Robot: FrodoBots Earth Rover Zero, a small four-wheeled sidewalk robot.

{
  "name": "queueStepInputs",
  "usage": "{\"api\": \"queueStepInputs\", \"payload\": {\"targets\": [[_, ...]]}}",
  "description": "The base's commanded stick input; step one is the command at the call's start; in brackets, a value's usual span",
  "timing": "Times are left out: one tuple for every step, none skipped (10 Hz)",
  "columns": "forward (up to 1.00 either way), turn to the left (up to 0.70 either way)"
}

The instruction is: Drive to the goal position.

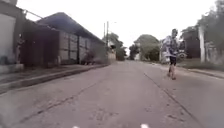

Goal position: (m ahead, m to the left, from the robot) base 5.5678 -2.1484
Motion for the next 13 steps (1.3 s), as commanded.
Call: {"api": "queueStepInputs", "payload": {"targets": [[1.0, 0.02], [1.0, 0.02], [1.0, 0.02], [1.0, 0.02], [1.0, 0.02], [1.0, 0.02], [1.0, 0.02], [1.0, 0.02], [1.0, 0.02], [1.0, 0.02], [1.0, 0.02], [1.0, 0.02], [1.0, 0.02]]}}
